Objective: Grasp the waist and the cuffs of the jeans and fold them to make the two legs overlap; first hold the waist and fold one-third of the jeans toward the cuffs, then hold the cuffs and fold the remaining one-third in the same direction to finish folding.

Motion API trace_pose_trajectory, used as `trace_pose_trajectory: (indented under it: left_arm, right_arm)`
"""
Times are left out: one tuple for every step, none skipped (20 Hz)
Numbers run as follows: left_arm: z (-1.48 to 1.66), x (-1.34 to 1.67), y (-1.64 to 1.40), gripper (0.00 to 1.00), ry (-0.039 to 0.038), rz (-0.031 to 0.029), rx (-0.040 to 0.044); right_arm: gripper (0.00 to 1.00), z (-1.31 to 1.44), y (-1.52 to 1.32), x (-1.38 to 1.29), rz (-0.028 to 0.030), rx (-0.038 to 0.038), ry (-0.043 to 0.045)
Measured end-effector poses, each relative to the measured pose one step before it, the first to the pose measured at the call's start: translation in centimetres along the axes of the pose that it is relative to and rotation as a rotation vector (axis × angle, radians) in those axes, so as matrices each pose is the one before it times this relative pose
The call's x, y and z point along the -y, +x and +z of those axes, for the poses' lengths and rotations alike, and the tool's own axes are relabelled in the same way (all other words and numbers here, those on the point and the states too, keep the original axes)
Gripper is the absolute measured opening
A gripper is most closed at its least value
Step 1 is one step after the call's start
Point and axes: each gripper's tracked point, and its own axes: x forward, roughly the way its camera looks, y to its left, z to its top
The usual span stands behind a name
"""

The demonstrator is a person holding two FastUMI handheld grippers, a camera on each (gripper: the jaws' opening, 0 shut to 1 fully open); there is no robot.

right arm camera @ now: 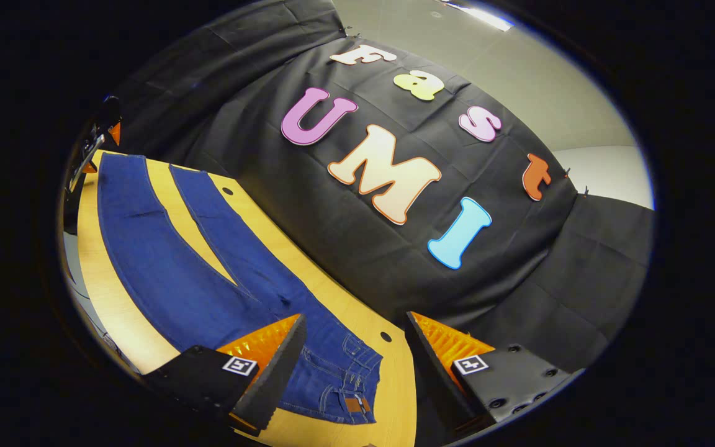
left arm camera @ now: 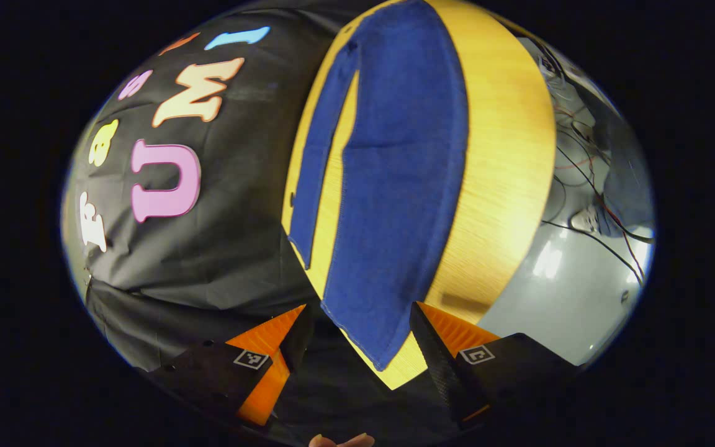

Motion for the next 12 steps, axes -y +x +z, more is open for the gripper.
trace_pose_trajectory:
  left_arm:
    - [-0.441,0.534,0.309,0.95,0.02107,-0.01066,-0.00453]
    - [-0.151,0.397,0.187,0.95,0.01801,-0.01383,-0.00155]
    - [-0.248,0.512,0.164,0.95,0.01513,-0.01295,-0.00191]
    - [0.138,0.193,0.171,0.95,0.01807,-0.01516,0.00329]
    - [-0.007,0.547,0.434,0.95,0.01978,-0.02572,-0.00016]
    - [0.181,0.265,0.39,0.95,0.02713,-0.00721,0.00739]
    - [0.163,-0.244,0.058,0.94,0.03782,0.0088,0.01403]
    - [0.251,-0.26,0.215,0.92,0.03929,0.0047,0.0166]
    - [0.026,-0.083,0.202,0.9,0.02924,-0.00841,0.01087]
    - [0.087,-0.079,0.364,0.9,0.00949,-0.02198,0.01135]
    - [-0.121,0.03,0.312,0.9,-0.00465,-0.02078,0.00542]
    - [-0.044,-0.267,0.402,0.9,-0.00211,-0.00955,0.00092]
  right_arm:
    - [0.99,-0.164,-0.161,0.125,-0.00481,-0.0053,0.00093]
    - [0.99,-0.201,-0.053,0.153,-0.0073,-0.00555,0.00118]
    - [0.99,-0.211,-0.126,0.204,-0.01084,-0.00734,-0.0036]
    - [0.99,-0.14,-0.066,0.322,-0.01154,-0.00721,-0.00605]
    - [0.99,-0.116,-0.135,0.153,-0.00789,-0.00608,-0.00364]
    - [0.99,-0.224,-0.093,0.164,-0.0047,-0.00545,-0.00023]
    - [0.99,-0.159,-0.087,0.152,-0.004,-0.0091,0.00195]
    - [0.99,-0.09,-0.092,0.259,-0.00829,-0.00534,0.0016]
    - [0.99,-0.103,0.013,0.317,-0.00974,-0.00581,-0.00051]
    - [0.99,-0.217,-0.109,0.13,-0.008,-0.00839,-0.00204]
    - [0.99,-0.109,-0.139,0.047,-0.00544,-0.00604,0.00019]
    - [0.99,-0.069,-0.054,0.053,-0.00559,-0.00484,0.00188]
